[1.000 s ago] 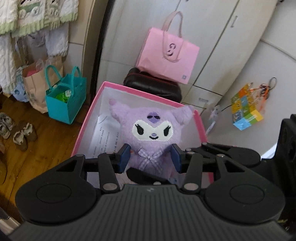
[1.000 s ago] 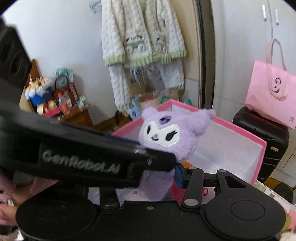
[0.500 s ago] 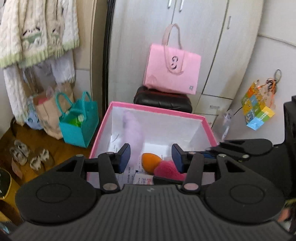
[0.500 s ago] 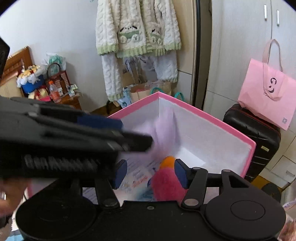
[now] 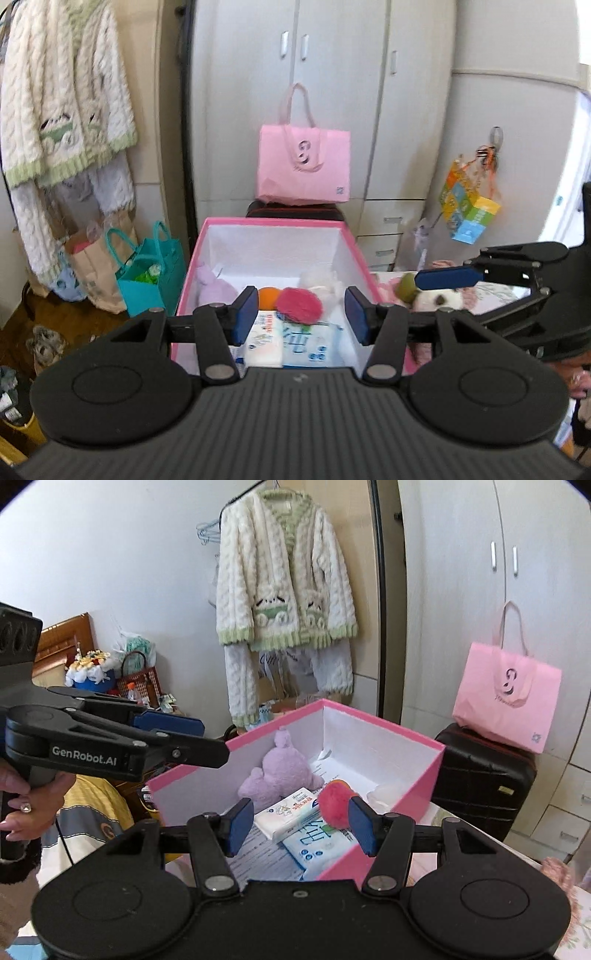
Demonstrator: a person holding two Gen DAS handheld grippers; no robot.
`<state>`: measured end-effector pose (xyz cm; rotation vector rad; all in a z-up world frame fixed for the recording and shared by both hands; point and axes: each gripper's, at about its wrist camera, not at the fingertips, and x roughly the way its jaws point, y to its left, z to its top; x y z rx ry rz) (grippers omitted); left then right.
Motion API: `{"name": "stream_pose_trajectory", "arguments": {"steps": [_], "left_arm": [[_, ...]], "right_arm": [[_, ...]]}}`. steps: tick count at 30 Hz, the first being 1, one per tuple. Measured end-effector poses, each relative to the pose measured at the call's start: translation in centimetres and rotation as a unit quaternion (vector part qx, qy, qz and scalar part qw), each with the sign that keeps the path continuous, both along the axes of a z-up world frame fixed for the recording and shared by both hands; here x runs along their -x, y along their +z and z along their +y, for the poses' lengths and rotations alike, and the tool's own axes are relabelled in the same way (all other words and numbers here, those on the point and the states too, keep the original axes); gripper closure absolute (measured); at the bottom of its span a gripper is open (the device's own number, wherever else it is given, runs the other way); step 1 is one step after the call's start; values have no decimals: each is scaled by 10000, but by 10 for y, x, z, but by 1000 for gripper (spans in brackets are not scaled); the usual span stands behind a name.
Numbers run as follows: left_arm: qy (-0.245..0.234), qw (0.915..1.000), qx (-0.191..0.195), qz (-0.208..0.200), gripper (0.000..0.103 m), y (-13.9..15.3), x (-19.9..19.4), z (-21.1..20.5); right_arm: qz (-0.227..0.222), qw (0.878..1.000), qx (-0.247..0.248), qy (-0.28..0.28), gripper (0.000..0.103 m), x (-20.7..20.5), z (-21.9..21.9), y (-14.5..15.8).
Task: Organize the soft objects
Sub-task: 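Move the left gripper back toward the white panda plush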
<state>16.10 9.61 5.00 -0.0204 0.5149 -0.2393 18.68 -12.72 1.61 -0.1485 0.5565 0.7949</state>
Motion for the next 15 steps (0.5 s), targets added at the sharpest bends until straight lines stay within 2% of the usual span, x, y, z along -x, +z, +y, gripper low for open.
{"name": "stream_pose_trajectory", "arguments": {"steps": [5, 11, 15], "left_arm": [[-431, 9985, -216, -264, 49, 20, 36, -20], [-1099, 9937, -131, -151, 48, 25, 63, -41], [-1358, 9906, -150, -101, 48, 21, 73, -58]], "right_arm": [[-22, 9998, -108, -174, 41, 26, -32, 20], [-185, 9988, -73, -444, 41, 59, -68, 35], [-268, 9975, -7, -649, 41, 77, -88, 37]]}}
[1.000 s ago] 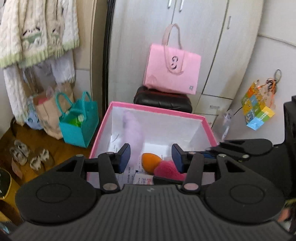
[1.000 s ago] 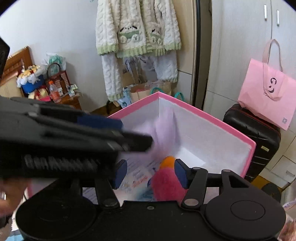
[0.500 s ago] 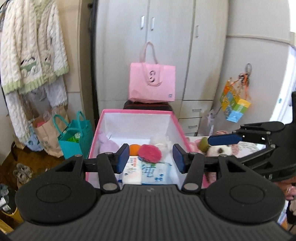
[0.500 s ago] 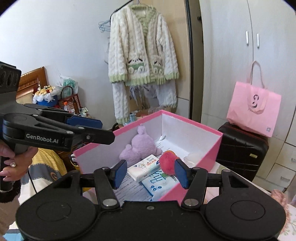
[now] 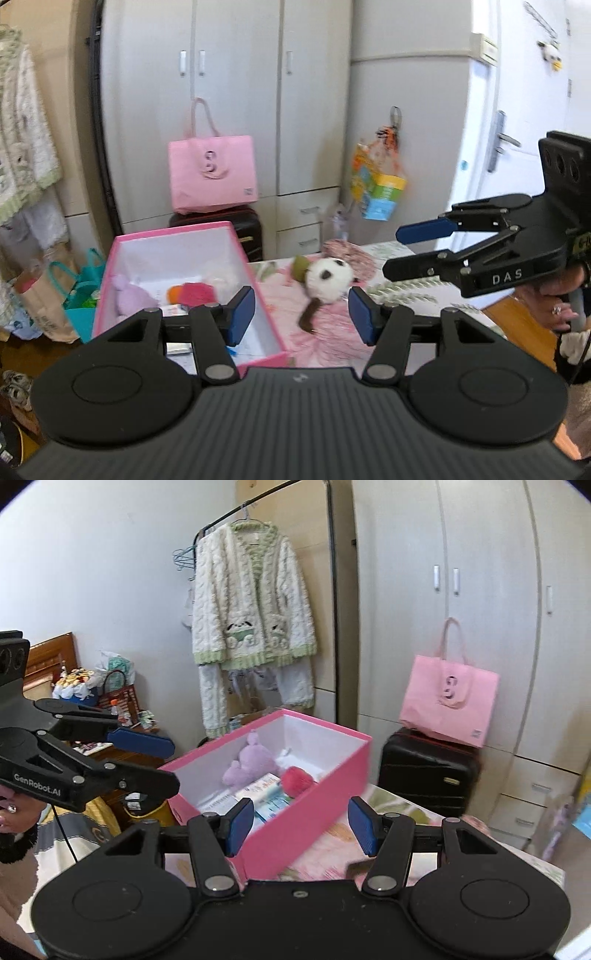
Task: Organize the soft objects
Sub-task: 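Move the left gripper back toward the white panda plush, then close the left gripper on the white panda plush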
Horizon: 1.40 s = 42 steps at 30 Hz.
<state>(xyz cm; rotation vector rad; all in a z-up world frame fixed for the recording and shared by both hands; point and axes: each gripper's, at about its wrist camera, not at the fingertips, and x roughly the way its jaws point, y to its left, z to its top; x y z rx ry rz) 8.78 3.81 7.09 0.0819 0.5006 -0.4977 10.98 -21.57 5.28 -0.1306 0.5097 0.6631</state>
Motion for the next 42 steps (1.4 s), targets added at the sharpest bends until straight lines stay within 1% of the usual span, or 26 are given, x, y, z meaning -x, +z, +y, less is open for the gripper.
{"name": "stream_pose_trajectory", "arguments": {"steps": [3, 9, 12, 15, 18, 20, 23, 26, 28, 30, 34, 37, 39, 40, 42], "left_arm": [[-164, 9999, -34, 31, 48, -8, 5, -16], [-418, 9987, 2, 299, 47, -30, -3, -45], [-462, 9980, -13, 439, 47, -41, -13, -60], [-498, 9972, 57, 555, 47, -49, -28, -71], [-456, 9968, 92, 658, 47, -58, -45, -80], [-474, 9965, 147, 668, 47, -62, -56, -88], [-442, 9970, 132, 621, 46, -70, -71, -103], [-352, 9971, 153, 655, 46, -81, -87, -115], [-211, 9974, 184, 666, 46, -88, -97, -120], [-95, 9974, 260, 672, 46, -93, -109, -126], [89, 9958, 463, 787, 46, -104, -134, -139], [166, 9948, 526, 860, 46, -112, -150, -151], [341, 9942, 557, 849, 44, -117, -160, -155], [452, 9938, 585, 829, 42, -119, -166, -157], [787, 9915, 598, 845, 40, -125, -179, -159]], "right_arm": [[-63, 9998, 36, -185, 41, 11, -15, -3], [-69, 9994, 110, -324, 41, 23, -42, -21], [-30, 9994, 170, -292, 41, 20, -52, -35], [-33, 9995, 205, -258, 41, 13, -57, -51], [-56, 9986, 340, -409, 41, 9, -59, -73], [-23, 9981, 418, -443, 40, 5, -60, -85], [-32, 9976, 564, -411, 37, -7, -59, -99], [-125, 9970, 617, -445, 37, -25, -58, -108], [-190, 9969, 636, -411, 36, -37, -57, -113], [-240, 9971, 644, -324, 29, -54, -57, -120], [-244, 9969, 719, -208, 28, -84, -55, -133], [-219, 9964, 790, -202, 28, -107, -55, -140], [-209, 9965, 776, -213, 28, -120, -56, -144], [-208, 9967, 760, -198, 28, -124, -56, -146], [-197, 9970, 739, -117, 28, -134, -56, -151]]}}
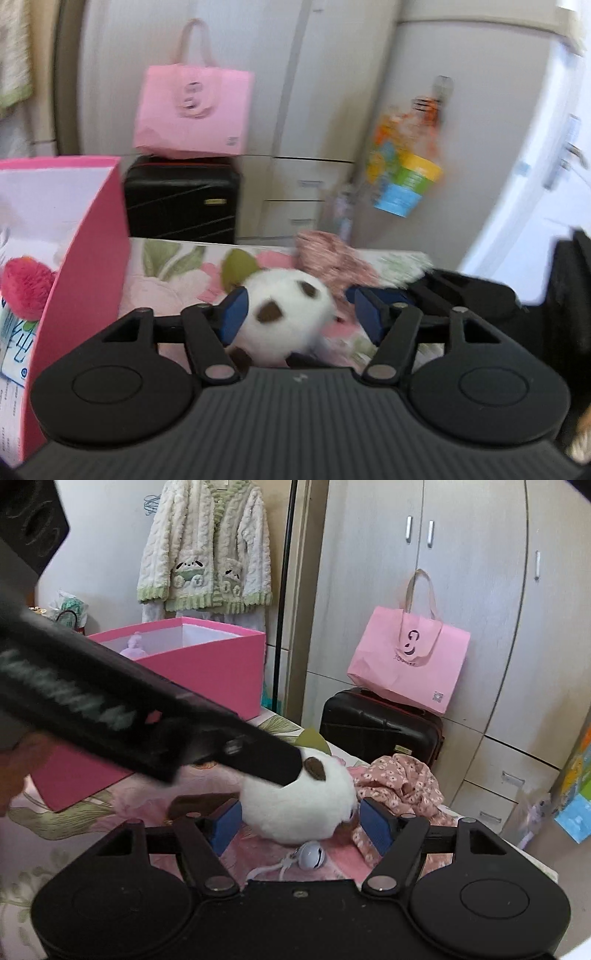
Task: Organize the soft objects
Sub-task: 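Close the left gripper on the white panda plush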
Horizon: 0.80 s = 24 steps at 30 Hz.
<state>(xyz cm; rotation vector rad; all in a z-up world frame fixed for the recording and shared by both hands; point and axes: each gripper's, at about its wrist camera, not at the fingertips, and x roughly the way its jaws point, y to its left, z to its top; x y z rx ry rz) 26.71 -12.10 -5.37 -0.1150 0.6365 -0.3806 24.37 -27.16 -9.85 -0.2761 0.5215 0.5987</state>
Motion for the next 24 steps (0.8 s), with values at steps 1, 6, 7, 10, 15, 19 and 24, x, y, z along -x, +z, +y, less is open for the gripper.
{"name": "stream_pose_trajectory", "arguments": {"steps": [1, 6, 7, 10, 15, 19, 24], "left_arm": [[56, 10000, -24, -13, 40, -1, -5, -1], [265, 9993, -53, 271, 40, -18, -27, -2], [249, 9992, -52, 307, 38, -21, -29, -2], [277, 9990, 7, 358, 28, -29, -33, -3], [187, 9987, 65, 462, 26, -37, -35, -6], [27, 9955, 233, 918, 30, -47, -37, -5], [-33, 9976, 38, 693, 34, -47, -24, -8]], "right_arm": [[28, 10000, 3, 49, 28, -5, 1, -3], [235, 9995, 87, 179, 27, -21, 6, -12], [241, 9995, 94, 191, 27, -22, 7, -13], [290, 9993, 93, 223, 26, -25, 9, -15], [403, 9991, -21, 153, 22, -32, 8, -20], [488, 9986, 16, 179, 21, -34, 12, -26], [318, 9992, 215, 109, 23, -24, 21, -31]]}}
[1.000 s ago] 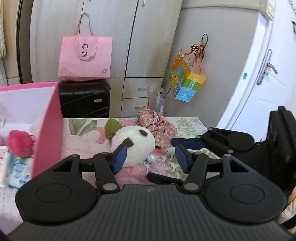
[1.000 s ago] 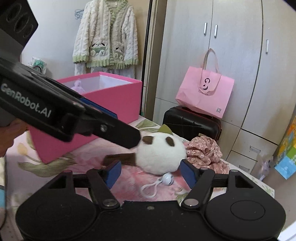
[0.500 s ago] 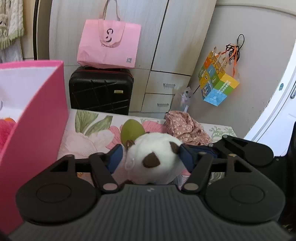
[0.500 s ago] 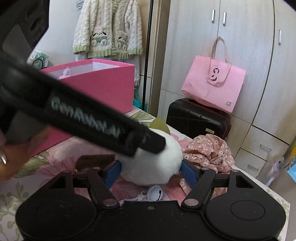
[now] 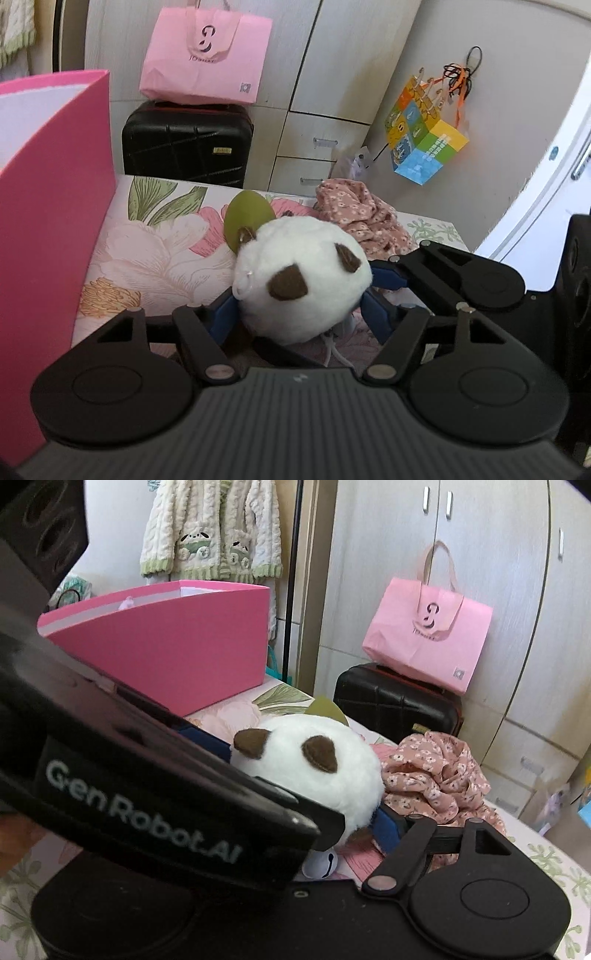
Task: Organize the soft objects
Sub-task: 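Close the left gripper on the white panda plush, then lift and carry the panda plush with the left gripper over the box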
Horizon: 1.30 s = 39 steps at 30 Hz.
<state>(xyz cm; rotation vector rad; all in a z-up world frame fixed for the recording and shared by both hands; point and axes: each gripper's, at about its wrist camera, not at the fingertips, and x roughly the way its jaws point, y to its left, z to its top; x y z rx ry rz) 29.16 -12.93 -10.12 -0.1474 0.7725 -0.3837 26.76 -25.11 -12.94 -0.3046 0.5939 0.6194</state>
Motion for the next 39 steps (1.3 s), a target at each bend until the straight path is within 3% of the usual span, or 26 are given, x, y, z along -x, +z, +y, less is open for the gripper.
{"name": "stream_pose_trajectory", "arguments": {"steps": [10, 14, 21, 24, 28, 39], "left_arm": [[-194, 9997, 82, -136, 34, 15, 49, 11], [-447, 9989, 153, -38, 34, 16, 69, 18], [-729, 9971, 115, -173, 34, 24, 109, 23], [-852, 9961, 204, -64, 31, 23, 121, 29], [-923, 9956, 160, -32, 31, 18, 139, 32], [-920, 9953, 250, -151, 31, 32, 183, 58]], "right_arm": [[138, 9992, -193, -308, 23, 41, 5, 15], [406, 9966, -291, -652, 23, 67, 7, 18], [471, 9907, -555, -1150, 23, 111, 9, 25], [460, 9904, -438, -1230, 23, 130, 16, 26], [484, 9827, -830, -1585, 23, 155, 20, 23], [267, 9850, -799, -1504, 23, 199, 38, 35]]}}
